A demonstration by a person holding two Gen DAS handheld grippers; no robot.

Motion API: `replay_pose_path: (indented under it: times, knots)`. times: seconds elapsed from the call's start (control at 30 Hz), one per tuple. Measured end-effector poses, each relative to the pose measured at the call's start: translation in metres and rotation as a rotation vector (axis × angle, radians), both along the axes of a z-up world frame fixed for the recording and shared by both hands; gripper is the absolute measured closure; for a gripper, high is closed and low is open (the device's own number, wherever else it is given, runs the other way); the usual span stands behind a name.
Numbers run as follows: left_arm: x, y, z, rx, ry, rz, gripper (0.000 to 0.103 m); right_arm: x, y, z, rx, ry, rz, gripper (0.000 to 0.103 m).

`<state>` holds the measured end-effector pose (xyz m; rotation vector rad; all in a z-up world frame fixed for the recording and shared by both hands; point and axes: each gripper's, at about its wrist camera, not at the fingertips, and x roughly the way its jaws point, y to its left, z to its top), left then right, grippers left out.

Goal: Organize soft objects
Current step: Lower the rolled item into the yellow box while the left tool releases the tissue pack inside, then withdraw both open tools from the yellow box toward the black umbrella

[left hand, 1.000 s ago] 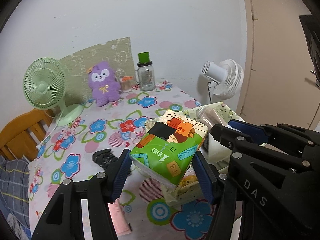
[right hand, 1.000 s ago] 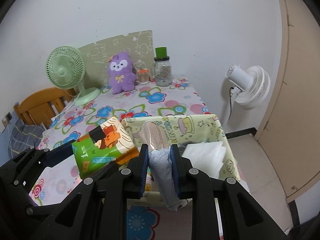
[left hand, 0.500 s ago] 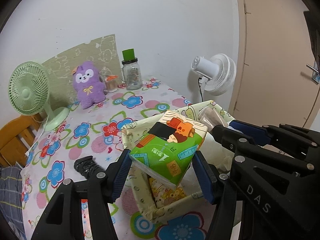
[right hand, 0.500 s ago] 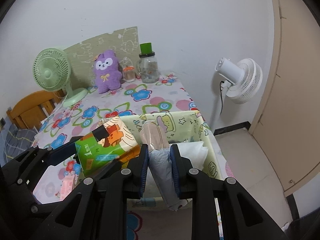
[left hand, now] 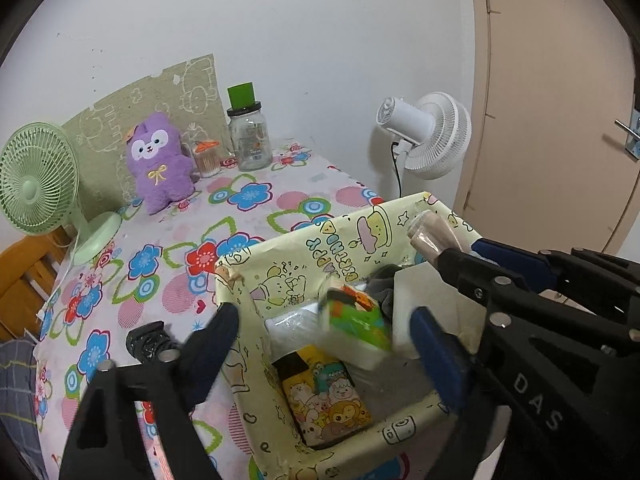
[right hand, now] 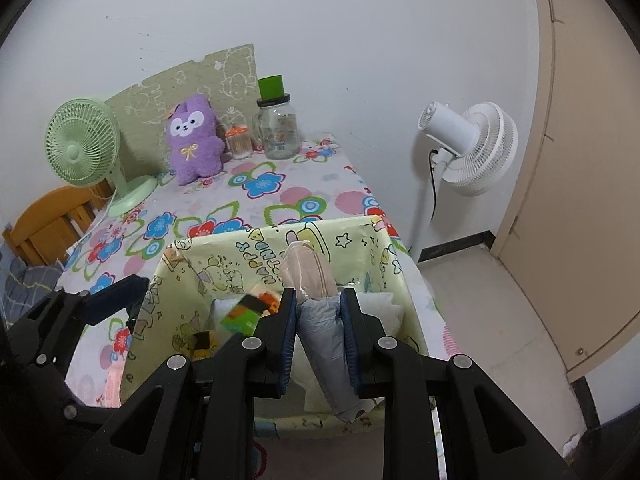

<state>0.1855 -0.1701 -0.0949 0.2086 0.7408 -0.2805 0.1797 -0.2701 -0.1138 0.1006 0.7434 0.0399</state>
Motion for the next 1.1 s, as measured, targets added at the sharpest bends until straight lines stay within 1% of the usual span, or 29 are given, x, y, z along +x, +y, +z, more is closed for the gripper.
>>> replay_pose_path:
  times: [0.23, 0.4, 0.5, 0.53, 0.57, 0.6, 0.63, 0.67, 0.77, 0.83, 0.9, 0.97, 1.1]
  knots:
    - [0.000, 0.006, 0.000, 0.028, 0.004, 0.008, 0.012, 0.010, 0.008, -0.003, 0.012, 0.003, 0.026, 0.079]
    - [0.003, 0.014, -0.001, 0.044, 0.006, 0.024, 0.009, 0.019, 0.018, -0.008, 0.027, 0.023, 0.050, 0.079]
    - [0.005, 0.019, -0.001, 0.043, 0.009, 0.035, 0.009, 0.023, 0.023, -0.011, 0.031, 0.033, 0.058, 0.076]
    - [0.005, 0.020, -0.002, 0.042, 0.011, 0.038, 0.009, 0.025, 0.025, -0.012, 0.027, 0.039, 0.059, 0.072]
    - [0.006, 0.021, -0.003, 0.043, 0.014, 0.040, 0.009, 0.026, 0.027, -0.014, 0.021, 0.051, 0.061, 0.064]
    - [0.006, 0.022, -0.003, 0.043, 0.016, 0.041, 0.009, 0.027, 0.028, -0.015, 0.018, 0.060, 0.062, 0.059]
    - [0.007, 0.024, -0.004, 0.043, 0.018, 0.042, 0.009, 0.027, 0.029, -0.016, 0.020, 0.067, 0.061, 0.049]
    - [0.007, 0.025, -0.004, 0.042, 0.020, 0.044, 0.008, 0.026, 0.029, -0.017, 0.028, 0.067, 0.057, 0.043]
    - [0.007, 0.028, -0.005, 0.042, 0.022, 0.050, 0.008, 0.023, 0.030, -0.016, 0.050, 0.068, 0.057, 0.040]
    - [0.006, 0.031, -0.005, 0.037, 0.023, 0.054, 0.008, 0.022, 0.031, -0.015, 0.045, 0.071, 0.054, 0.037]
    - [0.004, 0.033, -0.004, 0.032, 0.023, 0.058, 0.007, 0.020, 0.034, -0.013, 0.035, 0.074, 0.048, 0.032]
    - [0.002, 0.035, -0.003, 0.031, 0.020, 0.062, 0.005, 0.016, 0.036, -0.012, 0.031, 0.070, 0.044, 0.019]
    - [-0.005, 0.040, -0.001, 0.016, 0.012, 0.067, 0.004, 0.007, 0.042, -0.008, 0.025, 0.046, 0.046, 0.015]
